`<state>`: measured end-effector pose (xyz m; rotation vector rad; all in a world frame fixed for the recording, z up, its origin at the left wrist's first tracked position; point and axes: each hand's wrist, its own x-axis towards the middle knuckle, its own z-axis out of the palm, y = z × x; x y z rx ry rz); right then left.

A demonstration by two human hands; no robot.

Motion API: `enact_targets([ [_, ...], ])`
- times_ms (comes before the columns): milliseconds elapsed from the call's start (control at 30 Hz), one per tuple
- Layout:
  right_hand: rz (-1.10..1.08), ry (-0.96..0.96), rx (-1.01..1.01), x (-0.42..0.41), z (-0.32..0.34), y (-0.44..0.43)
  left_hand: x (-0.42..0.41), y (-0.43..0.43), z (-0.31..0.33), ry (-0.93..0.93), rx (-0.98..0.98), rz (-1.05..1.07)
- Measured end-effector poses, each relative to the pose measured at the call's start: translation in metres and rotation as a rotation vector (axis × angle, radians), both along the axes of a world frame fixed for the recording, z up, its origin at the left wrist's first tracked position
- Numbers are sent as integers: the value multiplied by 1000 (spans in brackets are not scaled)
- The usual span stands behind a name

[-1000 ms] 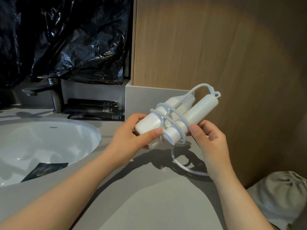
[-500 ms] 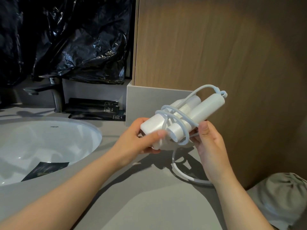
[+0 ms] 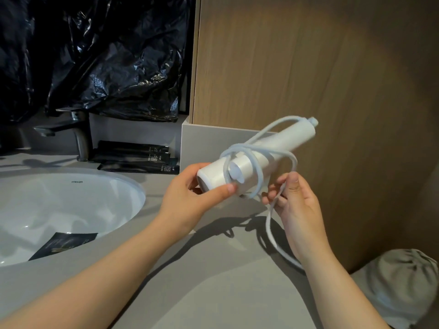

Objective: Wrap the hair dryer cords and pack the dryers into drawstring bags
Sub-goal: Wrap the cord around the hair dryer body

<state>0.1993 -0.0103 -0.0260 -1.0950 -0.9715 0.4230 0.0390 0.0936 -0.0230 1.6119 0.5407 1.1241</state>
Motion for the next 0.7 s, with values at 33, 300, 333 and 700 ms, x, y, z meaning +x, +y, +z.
enact_targets([
  [33, -8, 26, 9, 0, 0, 0, 1, 3, 1, -47, -65, -16],
  [300, -195, -355, -186, -4, -12, 7, -6, 7, 1, -129, -293, -121],
  [333, -158, -359, -235, -5, -12, 8, -5, 6, 1, -117, -312, -138],
  [700, -105, -227, -380, -4, -13, 10, 0, -3, 3, -33, -366, -334],
])
